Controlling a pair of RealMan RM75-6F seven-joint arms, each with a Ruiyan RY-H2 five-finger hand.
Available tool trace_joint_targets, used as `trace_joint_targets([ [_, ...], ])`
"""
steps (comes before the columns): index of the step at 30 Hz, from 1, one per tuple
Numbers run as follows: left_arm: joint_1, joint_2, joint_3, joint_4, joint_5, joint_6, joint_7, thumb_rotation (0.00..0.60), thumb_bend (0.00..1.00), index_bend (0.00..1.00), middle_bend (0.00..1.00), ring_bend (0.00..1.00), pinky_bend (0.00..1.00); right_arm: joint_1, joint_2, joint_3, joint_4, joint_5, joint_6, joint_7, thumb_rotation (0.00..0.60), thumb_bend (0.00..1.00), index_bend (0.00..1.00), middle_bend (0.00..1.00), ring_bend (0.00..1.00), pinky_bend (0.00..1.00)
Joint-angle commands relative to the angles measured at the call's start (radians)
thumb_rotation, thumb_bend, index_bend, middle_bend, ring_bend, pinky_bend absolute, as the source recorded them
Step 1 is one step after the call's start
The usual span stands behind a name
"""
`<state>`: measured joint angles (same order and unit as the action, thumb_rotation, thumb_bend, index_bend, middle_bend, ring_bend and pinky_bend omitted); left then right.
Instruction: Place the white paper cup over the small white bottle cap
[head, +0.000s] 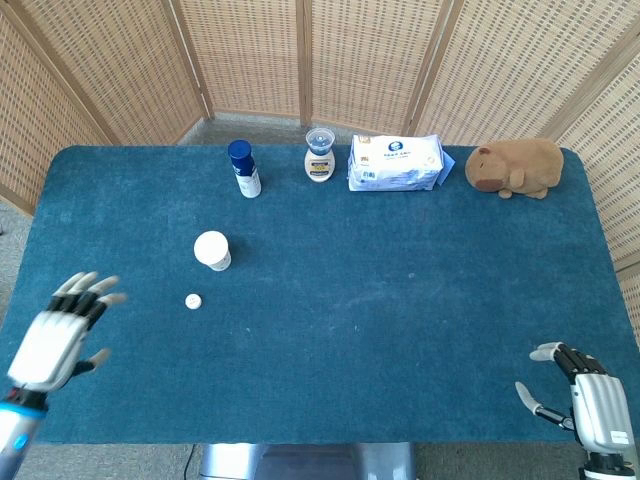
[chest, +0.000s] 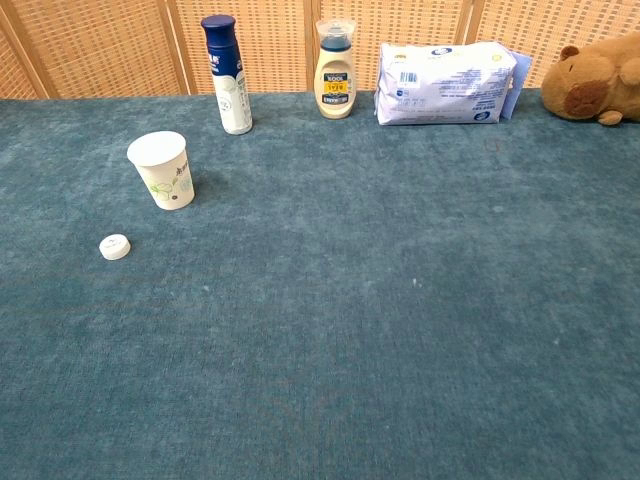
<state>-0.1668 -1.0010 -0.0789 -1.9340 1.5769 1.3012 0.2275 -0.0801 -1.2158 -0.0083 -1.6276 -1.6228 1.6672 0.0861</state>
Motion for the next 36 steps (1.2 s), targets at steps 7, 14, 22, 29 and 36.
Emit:
trace_joint_targets([
  [7,-0.266,-0.013,-0.125,-0.013,-0.248,-0.318,0.160,0.600,0.11,0.25,0.13,0.05,0.09,-0.017,0.004,0.006,0.009,0.026,0.011,0.009,0.420,0.32,0.41,0.37,0.38,0.38],
  [14,-0.420,-0.118,-0.161,0.093,-0.469,-0.432,0.302,0.600,0.11,0.25,0.12,0.04,0.09,-0.031,0.019,0.014,0.010,0.046,0.022,0.020,0.425,0.32,0.41,0.37,0.38,0.38],
  [22,-0.571,-0.251,-0.153,0.226,-0.701,-0.455,0.476,0.600,0.12,0.25,0.12,0.03,0.09,-0.033,0.023,0.023,0.013,0.068,0.011,0.024,0.417,0.32,0.41,0.37,0.38,0.38],
  [29,-0.664,-0.344,-0.145,0.315,-0.816,-0.436,0.556,0.600,0.12,0.25,0.12,0.02,0.09,-0.040,0.029,0.026,0.014,0.088,0.004,0.018,0.420,0.32,0.41,0.37,0.38,0.38],
  [36,-0.729,-0.416,-0.136,0.396,-0.884,-0.427,0.585,0.600,0.12,0.25,0.12,0.01,0.09,-0.049,0.038,0.032,0.010,0.101,0.008,0.013,0.420,0.32,0.41,0.37,0.38,0.38],
])
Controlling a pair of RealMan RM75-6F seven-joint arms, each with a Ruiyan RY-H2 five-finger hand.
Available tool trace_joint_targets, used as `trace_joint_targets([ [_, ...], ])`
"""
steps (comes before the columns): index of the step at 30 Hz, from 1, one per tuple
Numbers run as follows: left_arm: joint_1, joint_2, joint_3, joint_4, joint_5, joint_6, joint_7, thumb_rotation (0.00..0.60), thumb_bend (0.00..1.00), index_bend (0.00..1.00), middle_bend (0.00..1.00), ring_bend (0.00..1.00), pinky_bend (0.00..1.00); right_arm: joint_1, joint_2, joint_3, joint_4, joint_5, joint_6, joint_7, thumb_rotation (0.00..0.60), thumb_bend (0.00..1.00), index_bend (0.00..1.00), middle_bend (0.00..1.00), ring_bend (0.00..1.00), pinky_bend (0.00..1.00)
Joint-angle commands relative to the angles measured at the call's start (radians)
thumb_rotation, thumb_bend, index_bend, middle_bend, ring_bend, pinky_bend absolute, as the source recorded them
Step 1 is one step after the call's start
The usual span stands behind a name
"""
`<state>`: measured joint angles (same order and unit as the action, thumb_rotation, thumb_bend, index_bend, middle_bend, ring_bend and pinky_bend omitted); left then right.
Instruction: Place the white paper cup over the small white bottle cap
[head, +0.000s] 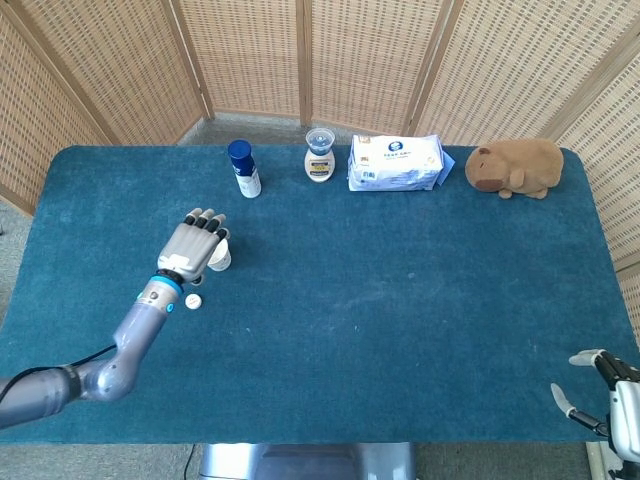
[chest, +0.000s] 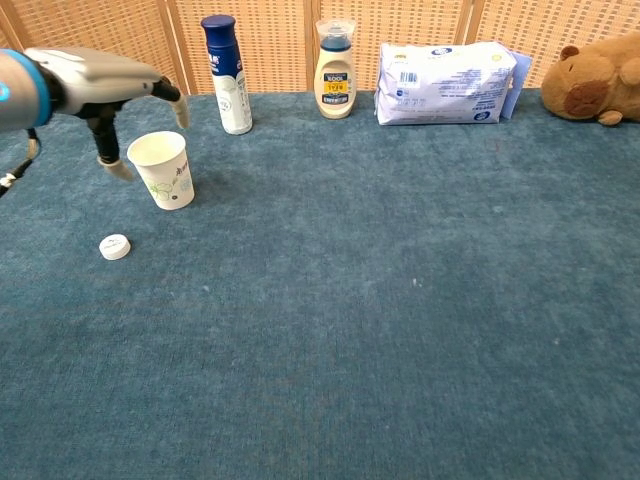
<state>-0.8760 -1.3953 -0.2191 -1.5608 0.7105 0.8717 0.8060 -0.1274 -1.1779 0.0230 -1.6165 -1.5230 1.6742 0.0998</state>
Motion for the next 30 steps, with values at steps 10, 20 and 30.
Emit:
trace_joint_targets([
  [10,-0.067,-0.067,0.029,0.101,-0.063,0.001,0.012,0.600,0.12,0.25,0.12,0.01,0.09,-0.009,0.000,0.004,0.001,0.012,-0.002,-0.007,0.421,0.32,0.41,0.37,0.38,0.38],
  [20,-0.091,-0.101,0.055,0.157,-0.083,0.000,0.002,0.600,0.14,0.29,0.12,0.01,0.09,-0.012,-0.002,0.007,-0.004,0.024,-0.010,-0.022,0.417,0.32,0.41,0.37,0.38,0.38],
  [30,-0.094,-0.114,0.070,0.182,-0.083,0.015,-0.024,0.600,0.16,0.51,0.12,0.01,0.09,-0.013,-0.006,0.010,-0.007,0.025,-0.015,-0.029,0.420,0.32,0.41,0.37,0.38,0.38],
])
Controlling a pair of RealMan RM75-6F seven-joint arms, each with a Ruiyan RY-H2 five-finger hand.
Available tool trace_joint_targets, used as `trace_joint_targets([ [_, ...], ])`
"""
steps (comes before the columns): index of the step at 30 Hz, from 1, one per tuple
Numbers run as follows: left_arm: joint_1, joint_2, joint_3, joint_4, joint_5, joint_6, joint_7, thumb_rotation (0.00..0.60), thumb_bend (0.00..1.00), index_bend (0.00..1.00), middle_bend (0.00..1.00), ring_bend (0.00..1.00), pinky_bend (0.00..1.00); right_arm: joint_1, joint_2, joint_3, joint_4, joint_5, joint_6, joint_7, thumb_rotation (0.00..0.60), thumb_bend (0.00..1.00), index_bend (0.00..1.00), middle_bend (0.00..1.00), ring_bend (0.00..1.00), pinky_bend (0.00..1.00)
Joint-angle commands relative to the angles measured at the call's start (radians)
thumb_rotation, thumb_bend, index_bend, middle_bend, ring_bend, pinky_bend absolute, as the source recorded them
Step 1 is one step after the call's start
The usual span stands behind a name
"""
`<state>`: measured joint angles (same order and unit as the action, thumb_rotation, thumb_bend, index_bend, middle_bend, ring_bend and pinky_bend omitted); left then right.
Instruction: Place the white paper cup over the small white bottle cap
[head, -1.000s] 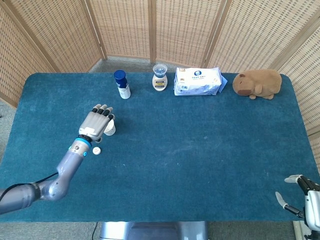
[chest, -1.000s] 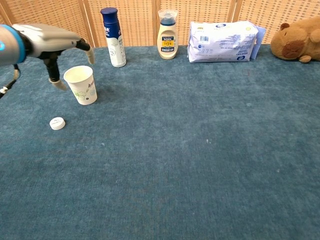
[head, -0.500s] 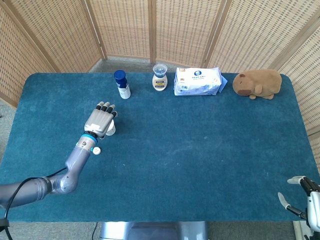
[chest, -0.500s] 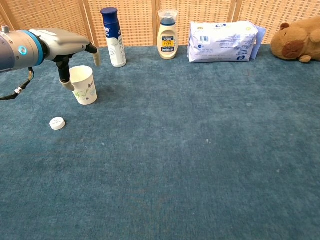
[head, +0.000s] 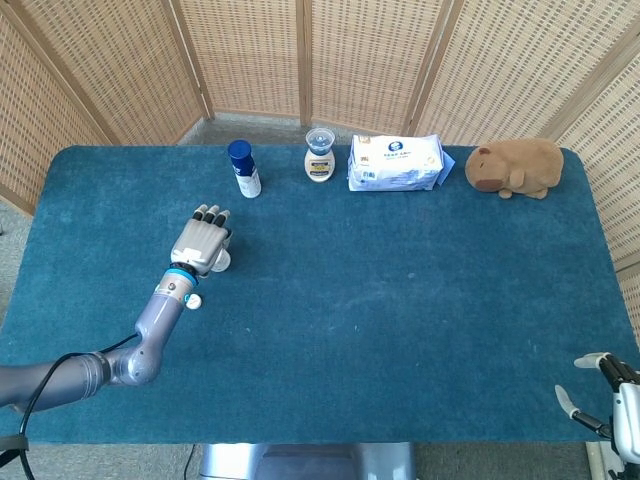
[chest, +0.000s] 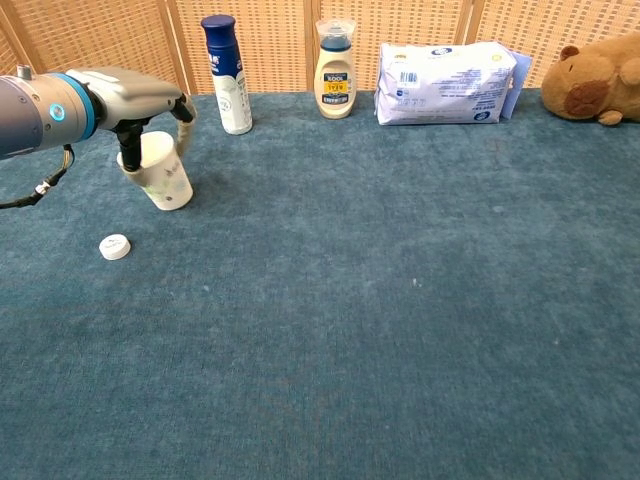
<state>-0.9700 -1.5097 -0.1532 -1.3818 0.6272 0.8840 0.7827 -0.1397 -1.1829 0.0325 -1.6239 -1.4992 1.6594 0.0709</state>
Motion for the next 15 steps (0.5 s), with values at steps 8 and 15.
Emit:
trace_joint_targets([
  [8,0.003,-0.002,0.006,0.007,0.000,0.016,-0.024,0.600,0.16,0.53,0.12,0.01,0.12,-0.003,-0.002,0.002,-0.002,-0.002,0.002,-0.002,0.421,0.32,0.41,0.37,0.38,0.38],
  [15,0.018,0.025,-0.036,-0.033,-0.014,0.005,-0.115,0.600,0.16,0.53,0.12,0.01,0.13,0.000,-0.003,0.005,-0.005,-0.007,0.002,-0.002,0.420,0.32,0.41,0.37,0.38,0.38],
])
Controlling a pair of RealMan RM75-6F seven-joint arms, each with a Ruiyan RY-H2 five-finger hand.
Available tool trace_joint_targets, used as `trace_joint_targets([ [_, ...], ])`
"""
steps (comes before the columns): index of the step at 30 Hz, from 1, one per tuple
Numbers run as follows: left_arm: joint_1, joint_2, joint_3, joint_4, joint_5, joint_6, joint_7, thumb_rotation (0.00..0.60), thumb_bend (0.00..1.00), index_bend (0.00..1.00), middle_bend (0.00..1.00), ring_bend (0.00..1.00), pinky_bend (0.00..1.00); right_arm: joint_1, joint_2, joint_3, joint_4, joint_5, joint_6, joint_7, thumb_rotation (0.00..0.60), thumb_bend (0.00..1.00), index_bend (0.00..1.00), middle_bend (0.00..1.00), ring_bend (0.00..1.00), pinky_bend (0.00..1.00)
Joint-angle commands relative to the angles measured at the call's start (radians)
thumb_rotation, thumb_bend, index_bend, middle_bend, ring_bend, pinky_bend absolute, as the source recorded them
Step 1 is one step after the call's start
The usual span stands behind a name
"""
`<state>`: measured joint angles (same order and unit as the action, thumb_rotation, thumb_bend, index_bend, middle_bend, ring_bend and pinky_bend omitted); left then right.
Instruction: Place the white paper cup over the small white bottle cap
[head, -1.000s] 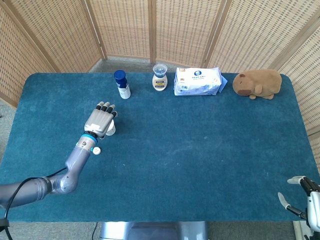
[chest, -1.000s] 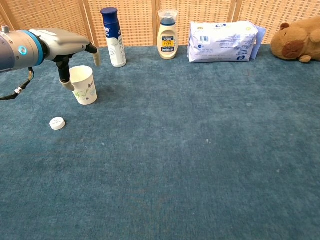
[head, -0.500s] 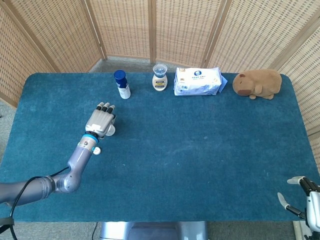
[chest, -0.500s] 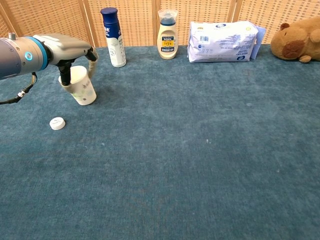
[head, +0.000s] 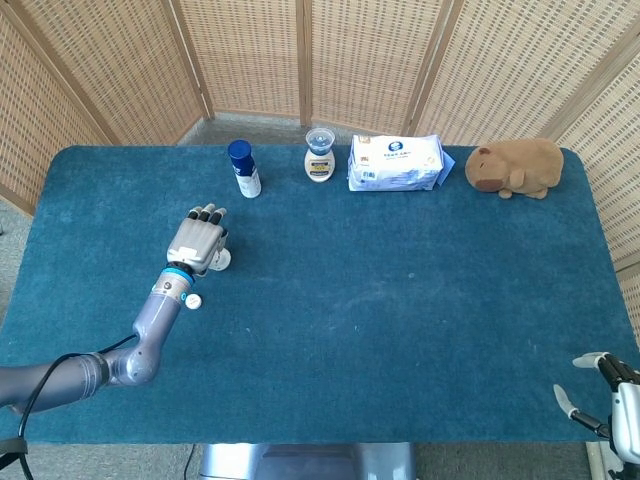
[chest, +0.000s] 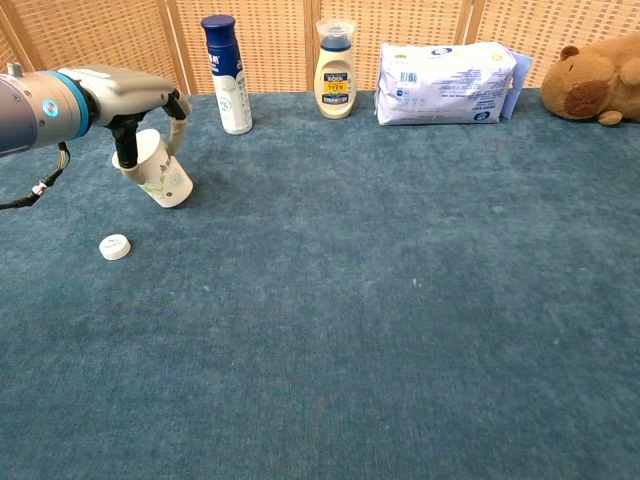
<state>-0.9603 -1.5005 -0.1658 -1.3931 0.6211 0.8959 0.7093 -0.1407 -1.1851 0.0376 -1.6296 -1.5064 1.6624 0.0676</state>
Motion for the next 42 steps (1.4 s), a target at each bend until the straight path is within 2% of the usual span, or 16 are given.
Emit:
trace_joint_targets([
  [1,0.014,0.026,-0.037,-0.035,-0.012,-0.011,-0.069,0.600,0.16,0.53,0.12,0.01,0.13,0.002,-0.002,0.000,0.001,-0.002,-0.003,0.001,0.420,0.32,0.41,0.37,0.38,0.38],
  [6,0.034,0.068,-0.084,-0.090,-0.028,-0.030,-0.168,0.600,0.16,0.53,0.12,0.01,0.15,0.007,-0.009,0.001,0.006,-0.007,-0.009,0.006,0.421,0.32,0.41,0.37,0.38,0.38],
  [13,0.061,0.105,-0.159,-0.163,-0.112,-0.118,-0.355,0.600,0.16,0.53,0.12,0.01,0.17,0.008,-0.017,0.002,0.020,-0.009,-0.010,0.019,0.419,0.32,0.41,0.37,0.38,0.38],
  [18,0.063,0.106,-0.174,-0.161,-0.180,-0.212,-0.456,0.600,0.16,0.53,0.12,0.01,0.17,0.005,-0.014,0.004,0.016,-0.012,-0.001,0.026,0.420,0.32,0.41,0.37,0.38,0.38],
  [26,0.072,0.072,-0.164,-0.112,-0.201,-0.272,-0.563,0.600,0.15,0.53,0.12,0.01,0.17,-0.001,-0.011,0.002,0.010,-0.014,0.004,0.023,0.420,0.32,0.41,0.37,0.38,0.38],
  [30,0.081,0.068,-0.156,-0.087,-0.172,-0.301,-0.599,0.600,0.13,0.52,0.12,0.01,0.17,-0.001,-0.013,0.003,0.009,-0.016,0.007,0.019,0.421,0.32,0.41,0.37,0.38,0.38],
  [36,0.073,0.095,-0.110,-0.078,-0.130,-0.328,-0.592,0.600,0.12,0.37,0.11,0.00,0.11,-0.003,-0.013,0.004,0.004,-0.020,0.013,0.016,0.420,0.32,0.41,0.37,0.38,0.38],
  [38,0.061,0.112,-0.083,-0.083,-0.117,-0.334,-0.567,0.600,0.12,0.27,0.09,0.00,0.08,-0.003,-0.014,0.003,0.003,-0.021,0.014,0.015,0.419,0.32,0.41,0.37,0.38,0.38],
  [42,0.025,0.159,-0.026,-0.107,-0.103,-0.322,-0.497,0.600,0.12,0.19,0.06,0.00,0.05,-0.006,-0.012,0.004,-0.001,-0.025,0.020,0.020,0.420,0.32,0.41,0.37,0.38,0.38],
])
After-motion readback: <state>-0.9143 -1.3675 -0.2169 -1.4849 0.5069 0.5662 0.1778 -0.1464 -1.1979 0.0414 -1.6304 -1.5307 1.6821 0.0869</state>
